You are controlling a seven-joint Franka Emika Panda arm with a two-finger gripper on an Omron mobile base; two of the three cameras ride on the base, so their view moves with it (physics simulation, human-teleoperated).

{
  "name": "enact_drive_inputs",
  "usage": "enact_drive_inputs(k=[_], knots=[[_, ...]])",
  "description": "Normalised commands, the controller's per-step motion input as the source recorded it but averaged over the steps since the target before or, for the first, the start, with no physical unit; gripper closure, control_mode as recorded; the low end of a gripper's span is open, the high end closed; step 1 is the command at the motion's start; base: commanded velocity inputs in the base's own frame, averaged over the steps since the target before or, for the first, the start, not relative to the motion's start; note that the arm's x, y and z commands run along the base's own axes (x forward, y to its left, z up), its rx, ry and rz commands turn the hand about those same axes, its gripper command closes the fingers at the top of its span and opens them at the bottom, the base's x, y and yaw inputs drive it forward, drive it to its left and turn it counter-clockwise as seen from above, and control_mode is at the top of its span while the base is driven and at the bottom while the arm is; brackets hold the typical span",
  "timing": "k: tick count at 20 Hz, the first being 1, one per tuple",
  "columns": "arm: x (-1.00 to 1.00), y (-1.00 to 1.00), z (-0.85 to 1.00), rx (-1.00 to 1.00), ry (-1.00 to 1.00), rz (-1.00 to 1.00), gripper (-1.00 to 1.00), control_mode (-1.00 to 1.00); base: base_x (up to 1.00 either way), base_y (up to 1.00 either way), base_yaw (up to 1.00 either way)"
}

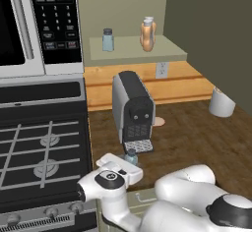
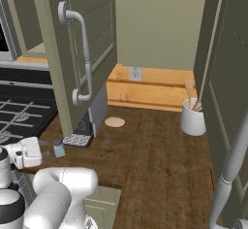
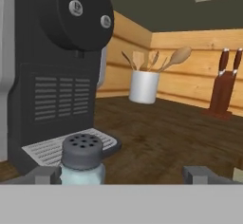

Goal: Put the shaker and condiment bottle from the counter next to their counterparts in the cabinet.

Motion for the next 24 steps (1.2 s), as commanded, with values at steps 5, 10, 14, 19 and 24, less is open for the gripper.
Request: enact_drive_inputs(k=[5, 10, 14, 19, 24], knots=[[0.11, 0.00, -0.09, 0.00, 0.00, 0.00, -1.00, -1.00, 0.00, 0.00, 0.00], [0.15, 0.00, -0.13, 0.00, 0.00, 0.00, -1.00, -1.00, 0.00, 0.00, 0.00], [0.12, 0.00, -0.09, 0.00, 0.00, 0.00, -1.00, -1.00, 0.00, 0.00, 0.00], [0.08, 0.00, -0.17, 0.00, 0.00, 0.00, -1.00, -1.00, 0.00, 0.00, 0.00], [0.08, 0.00, -0.23, 0.00, 0.00, 0.00, -1.00, -1.00, 0.00, 0.00, 0.00]])
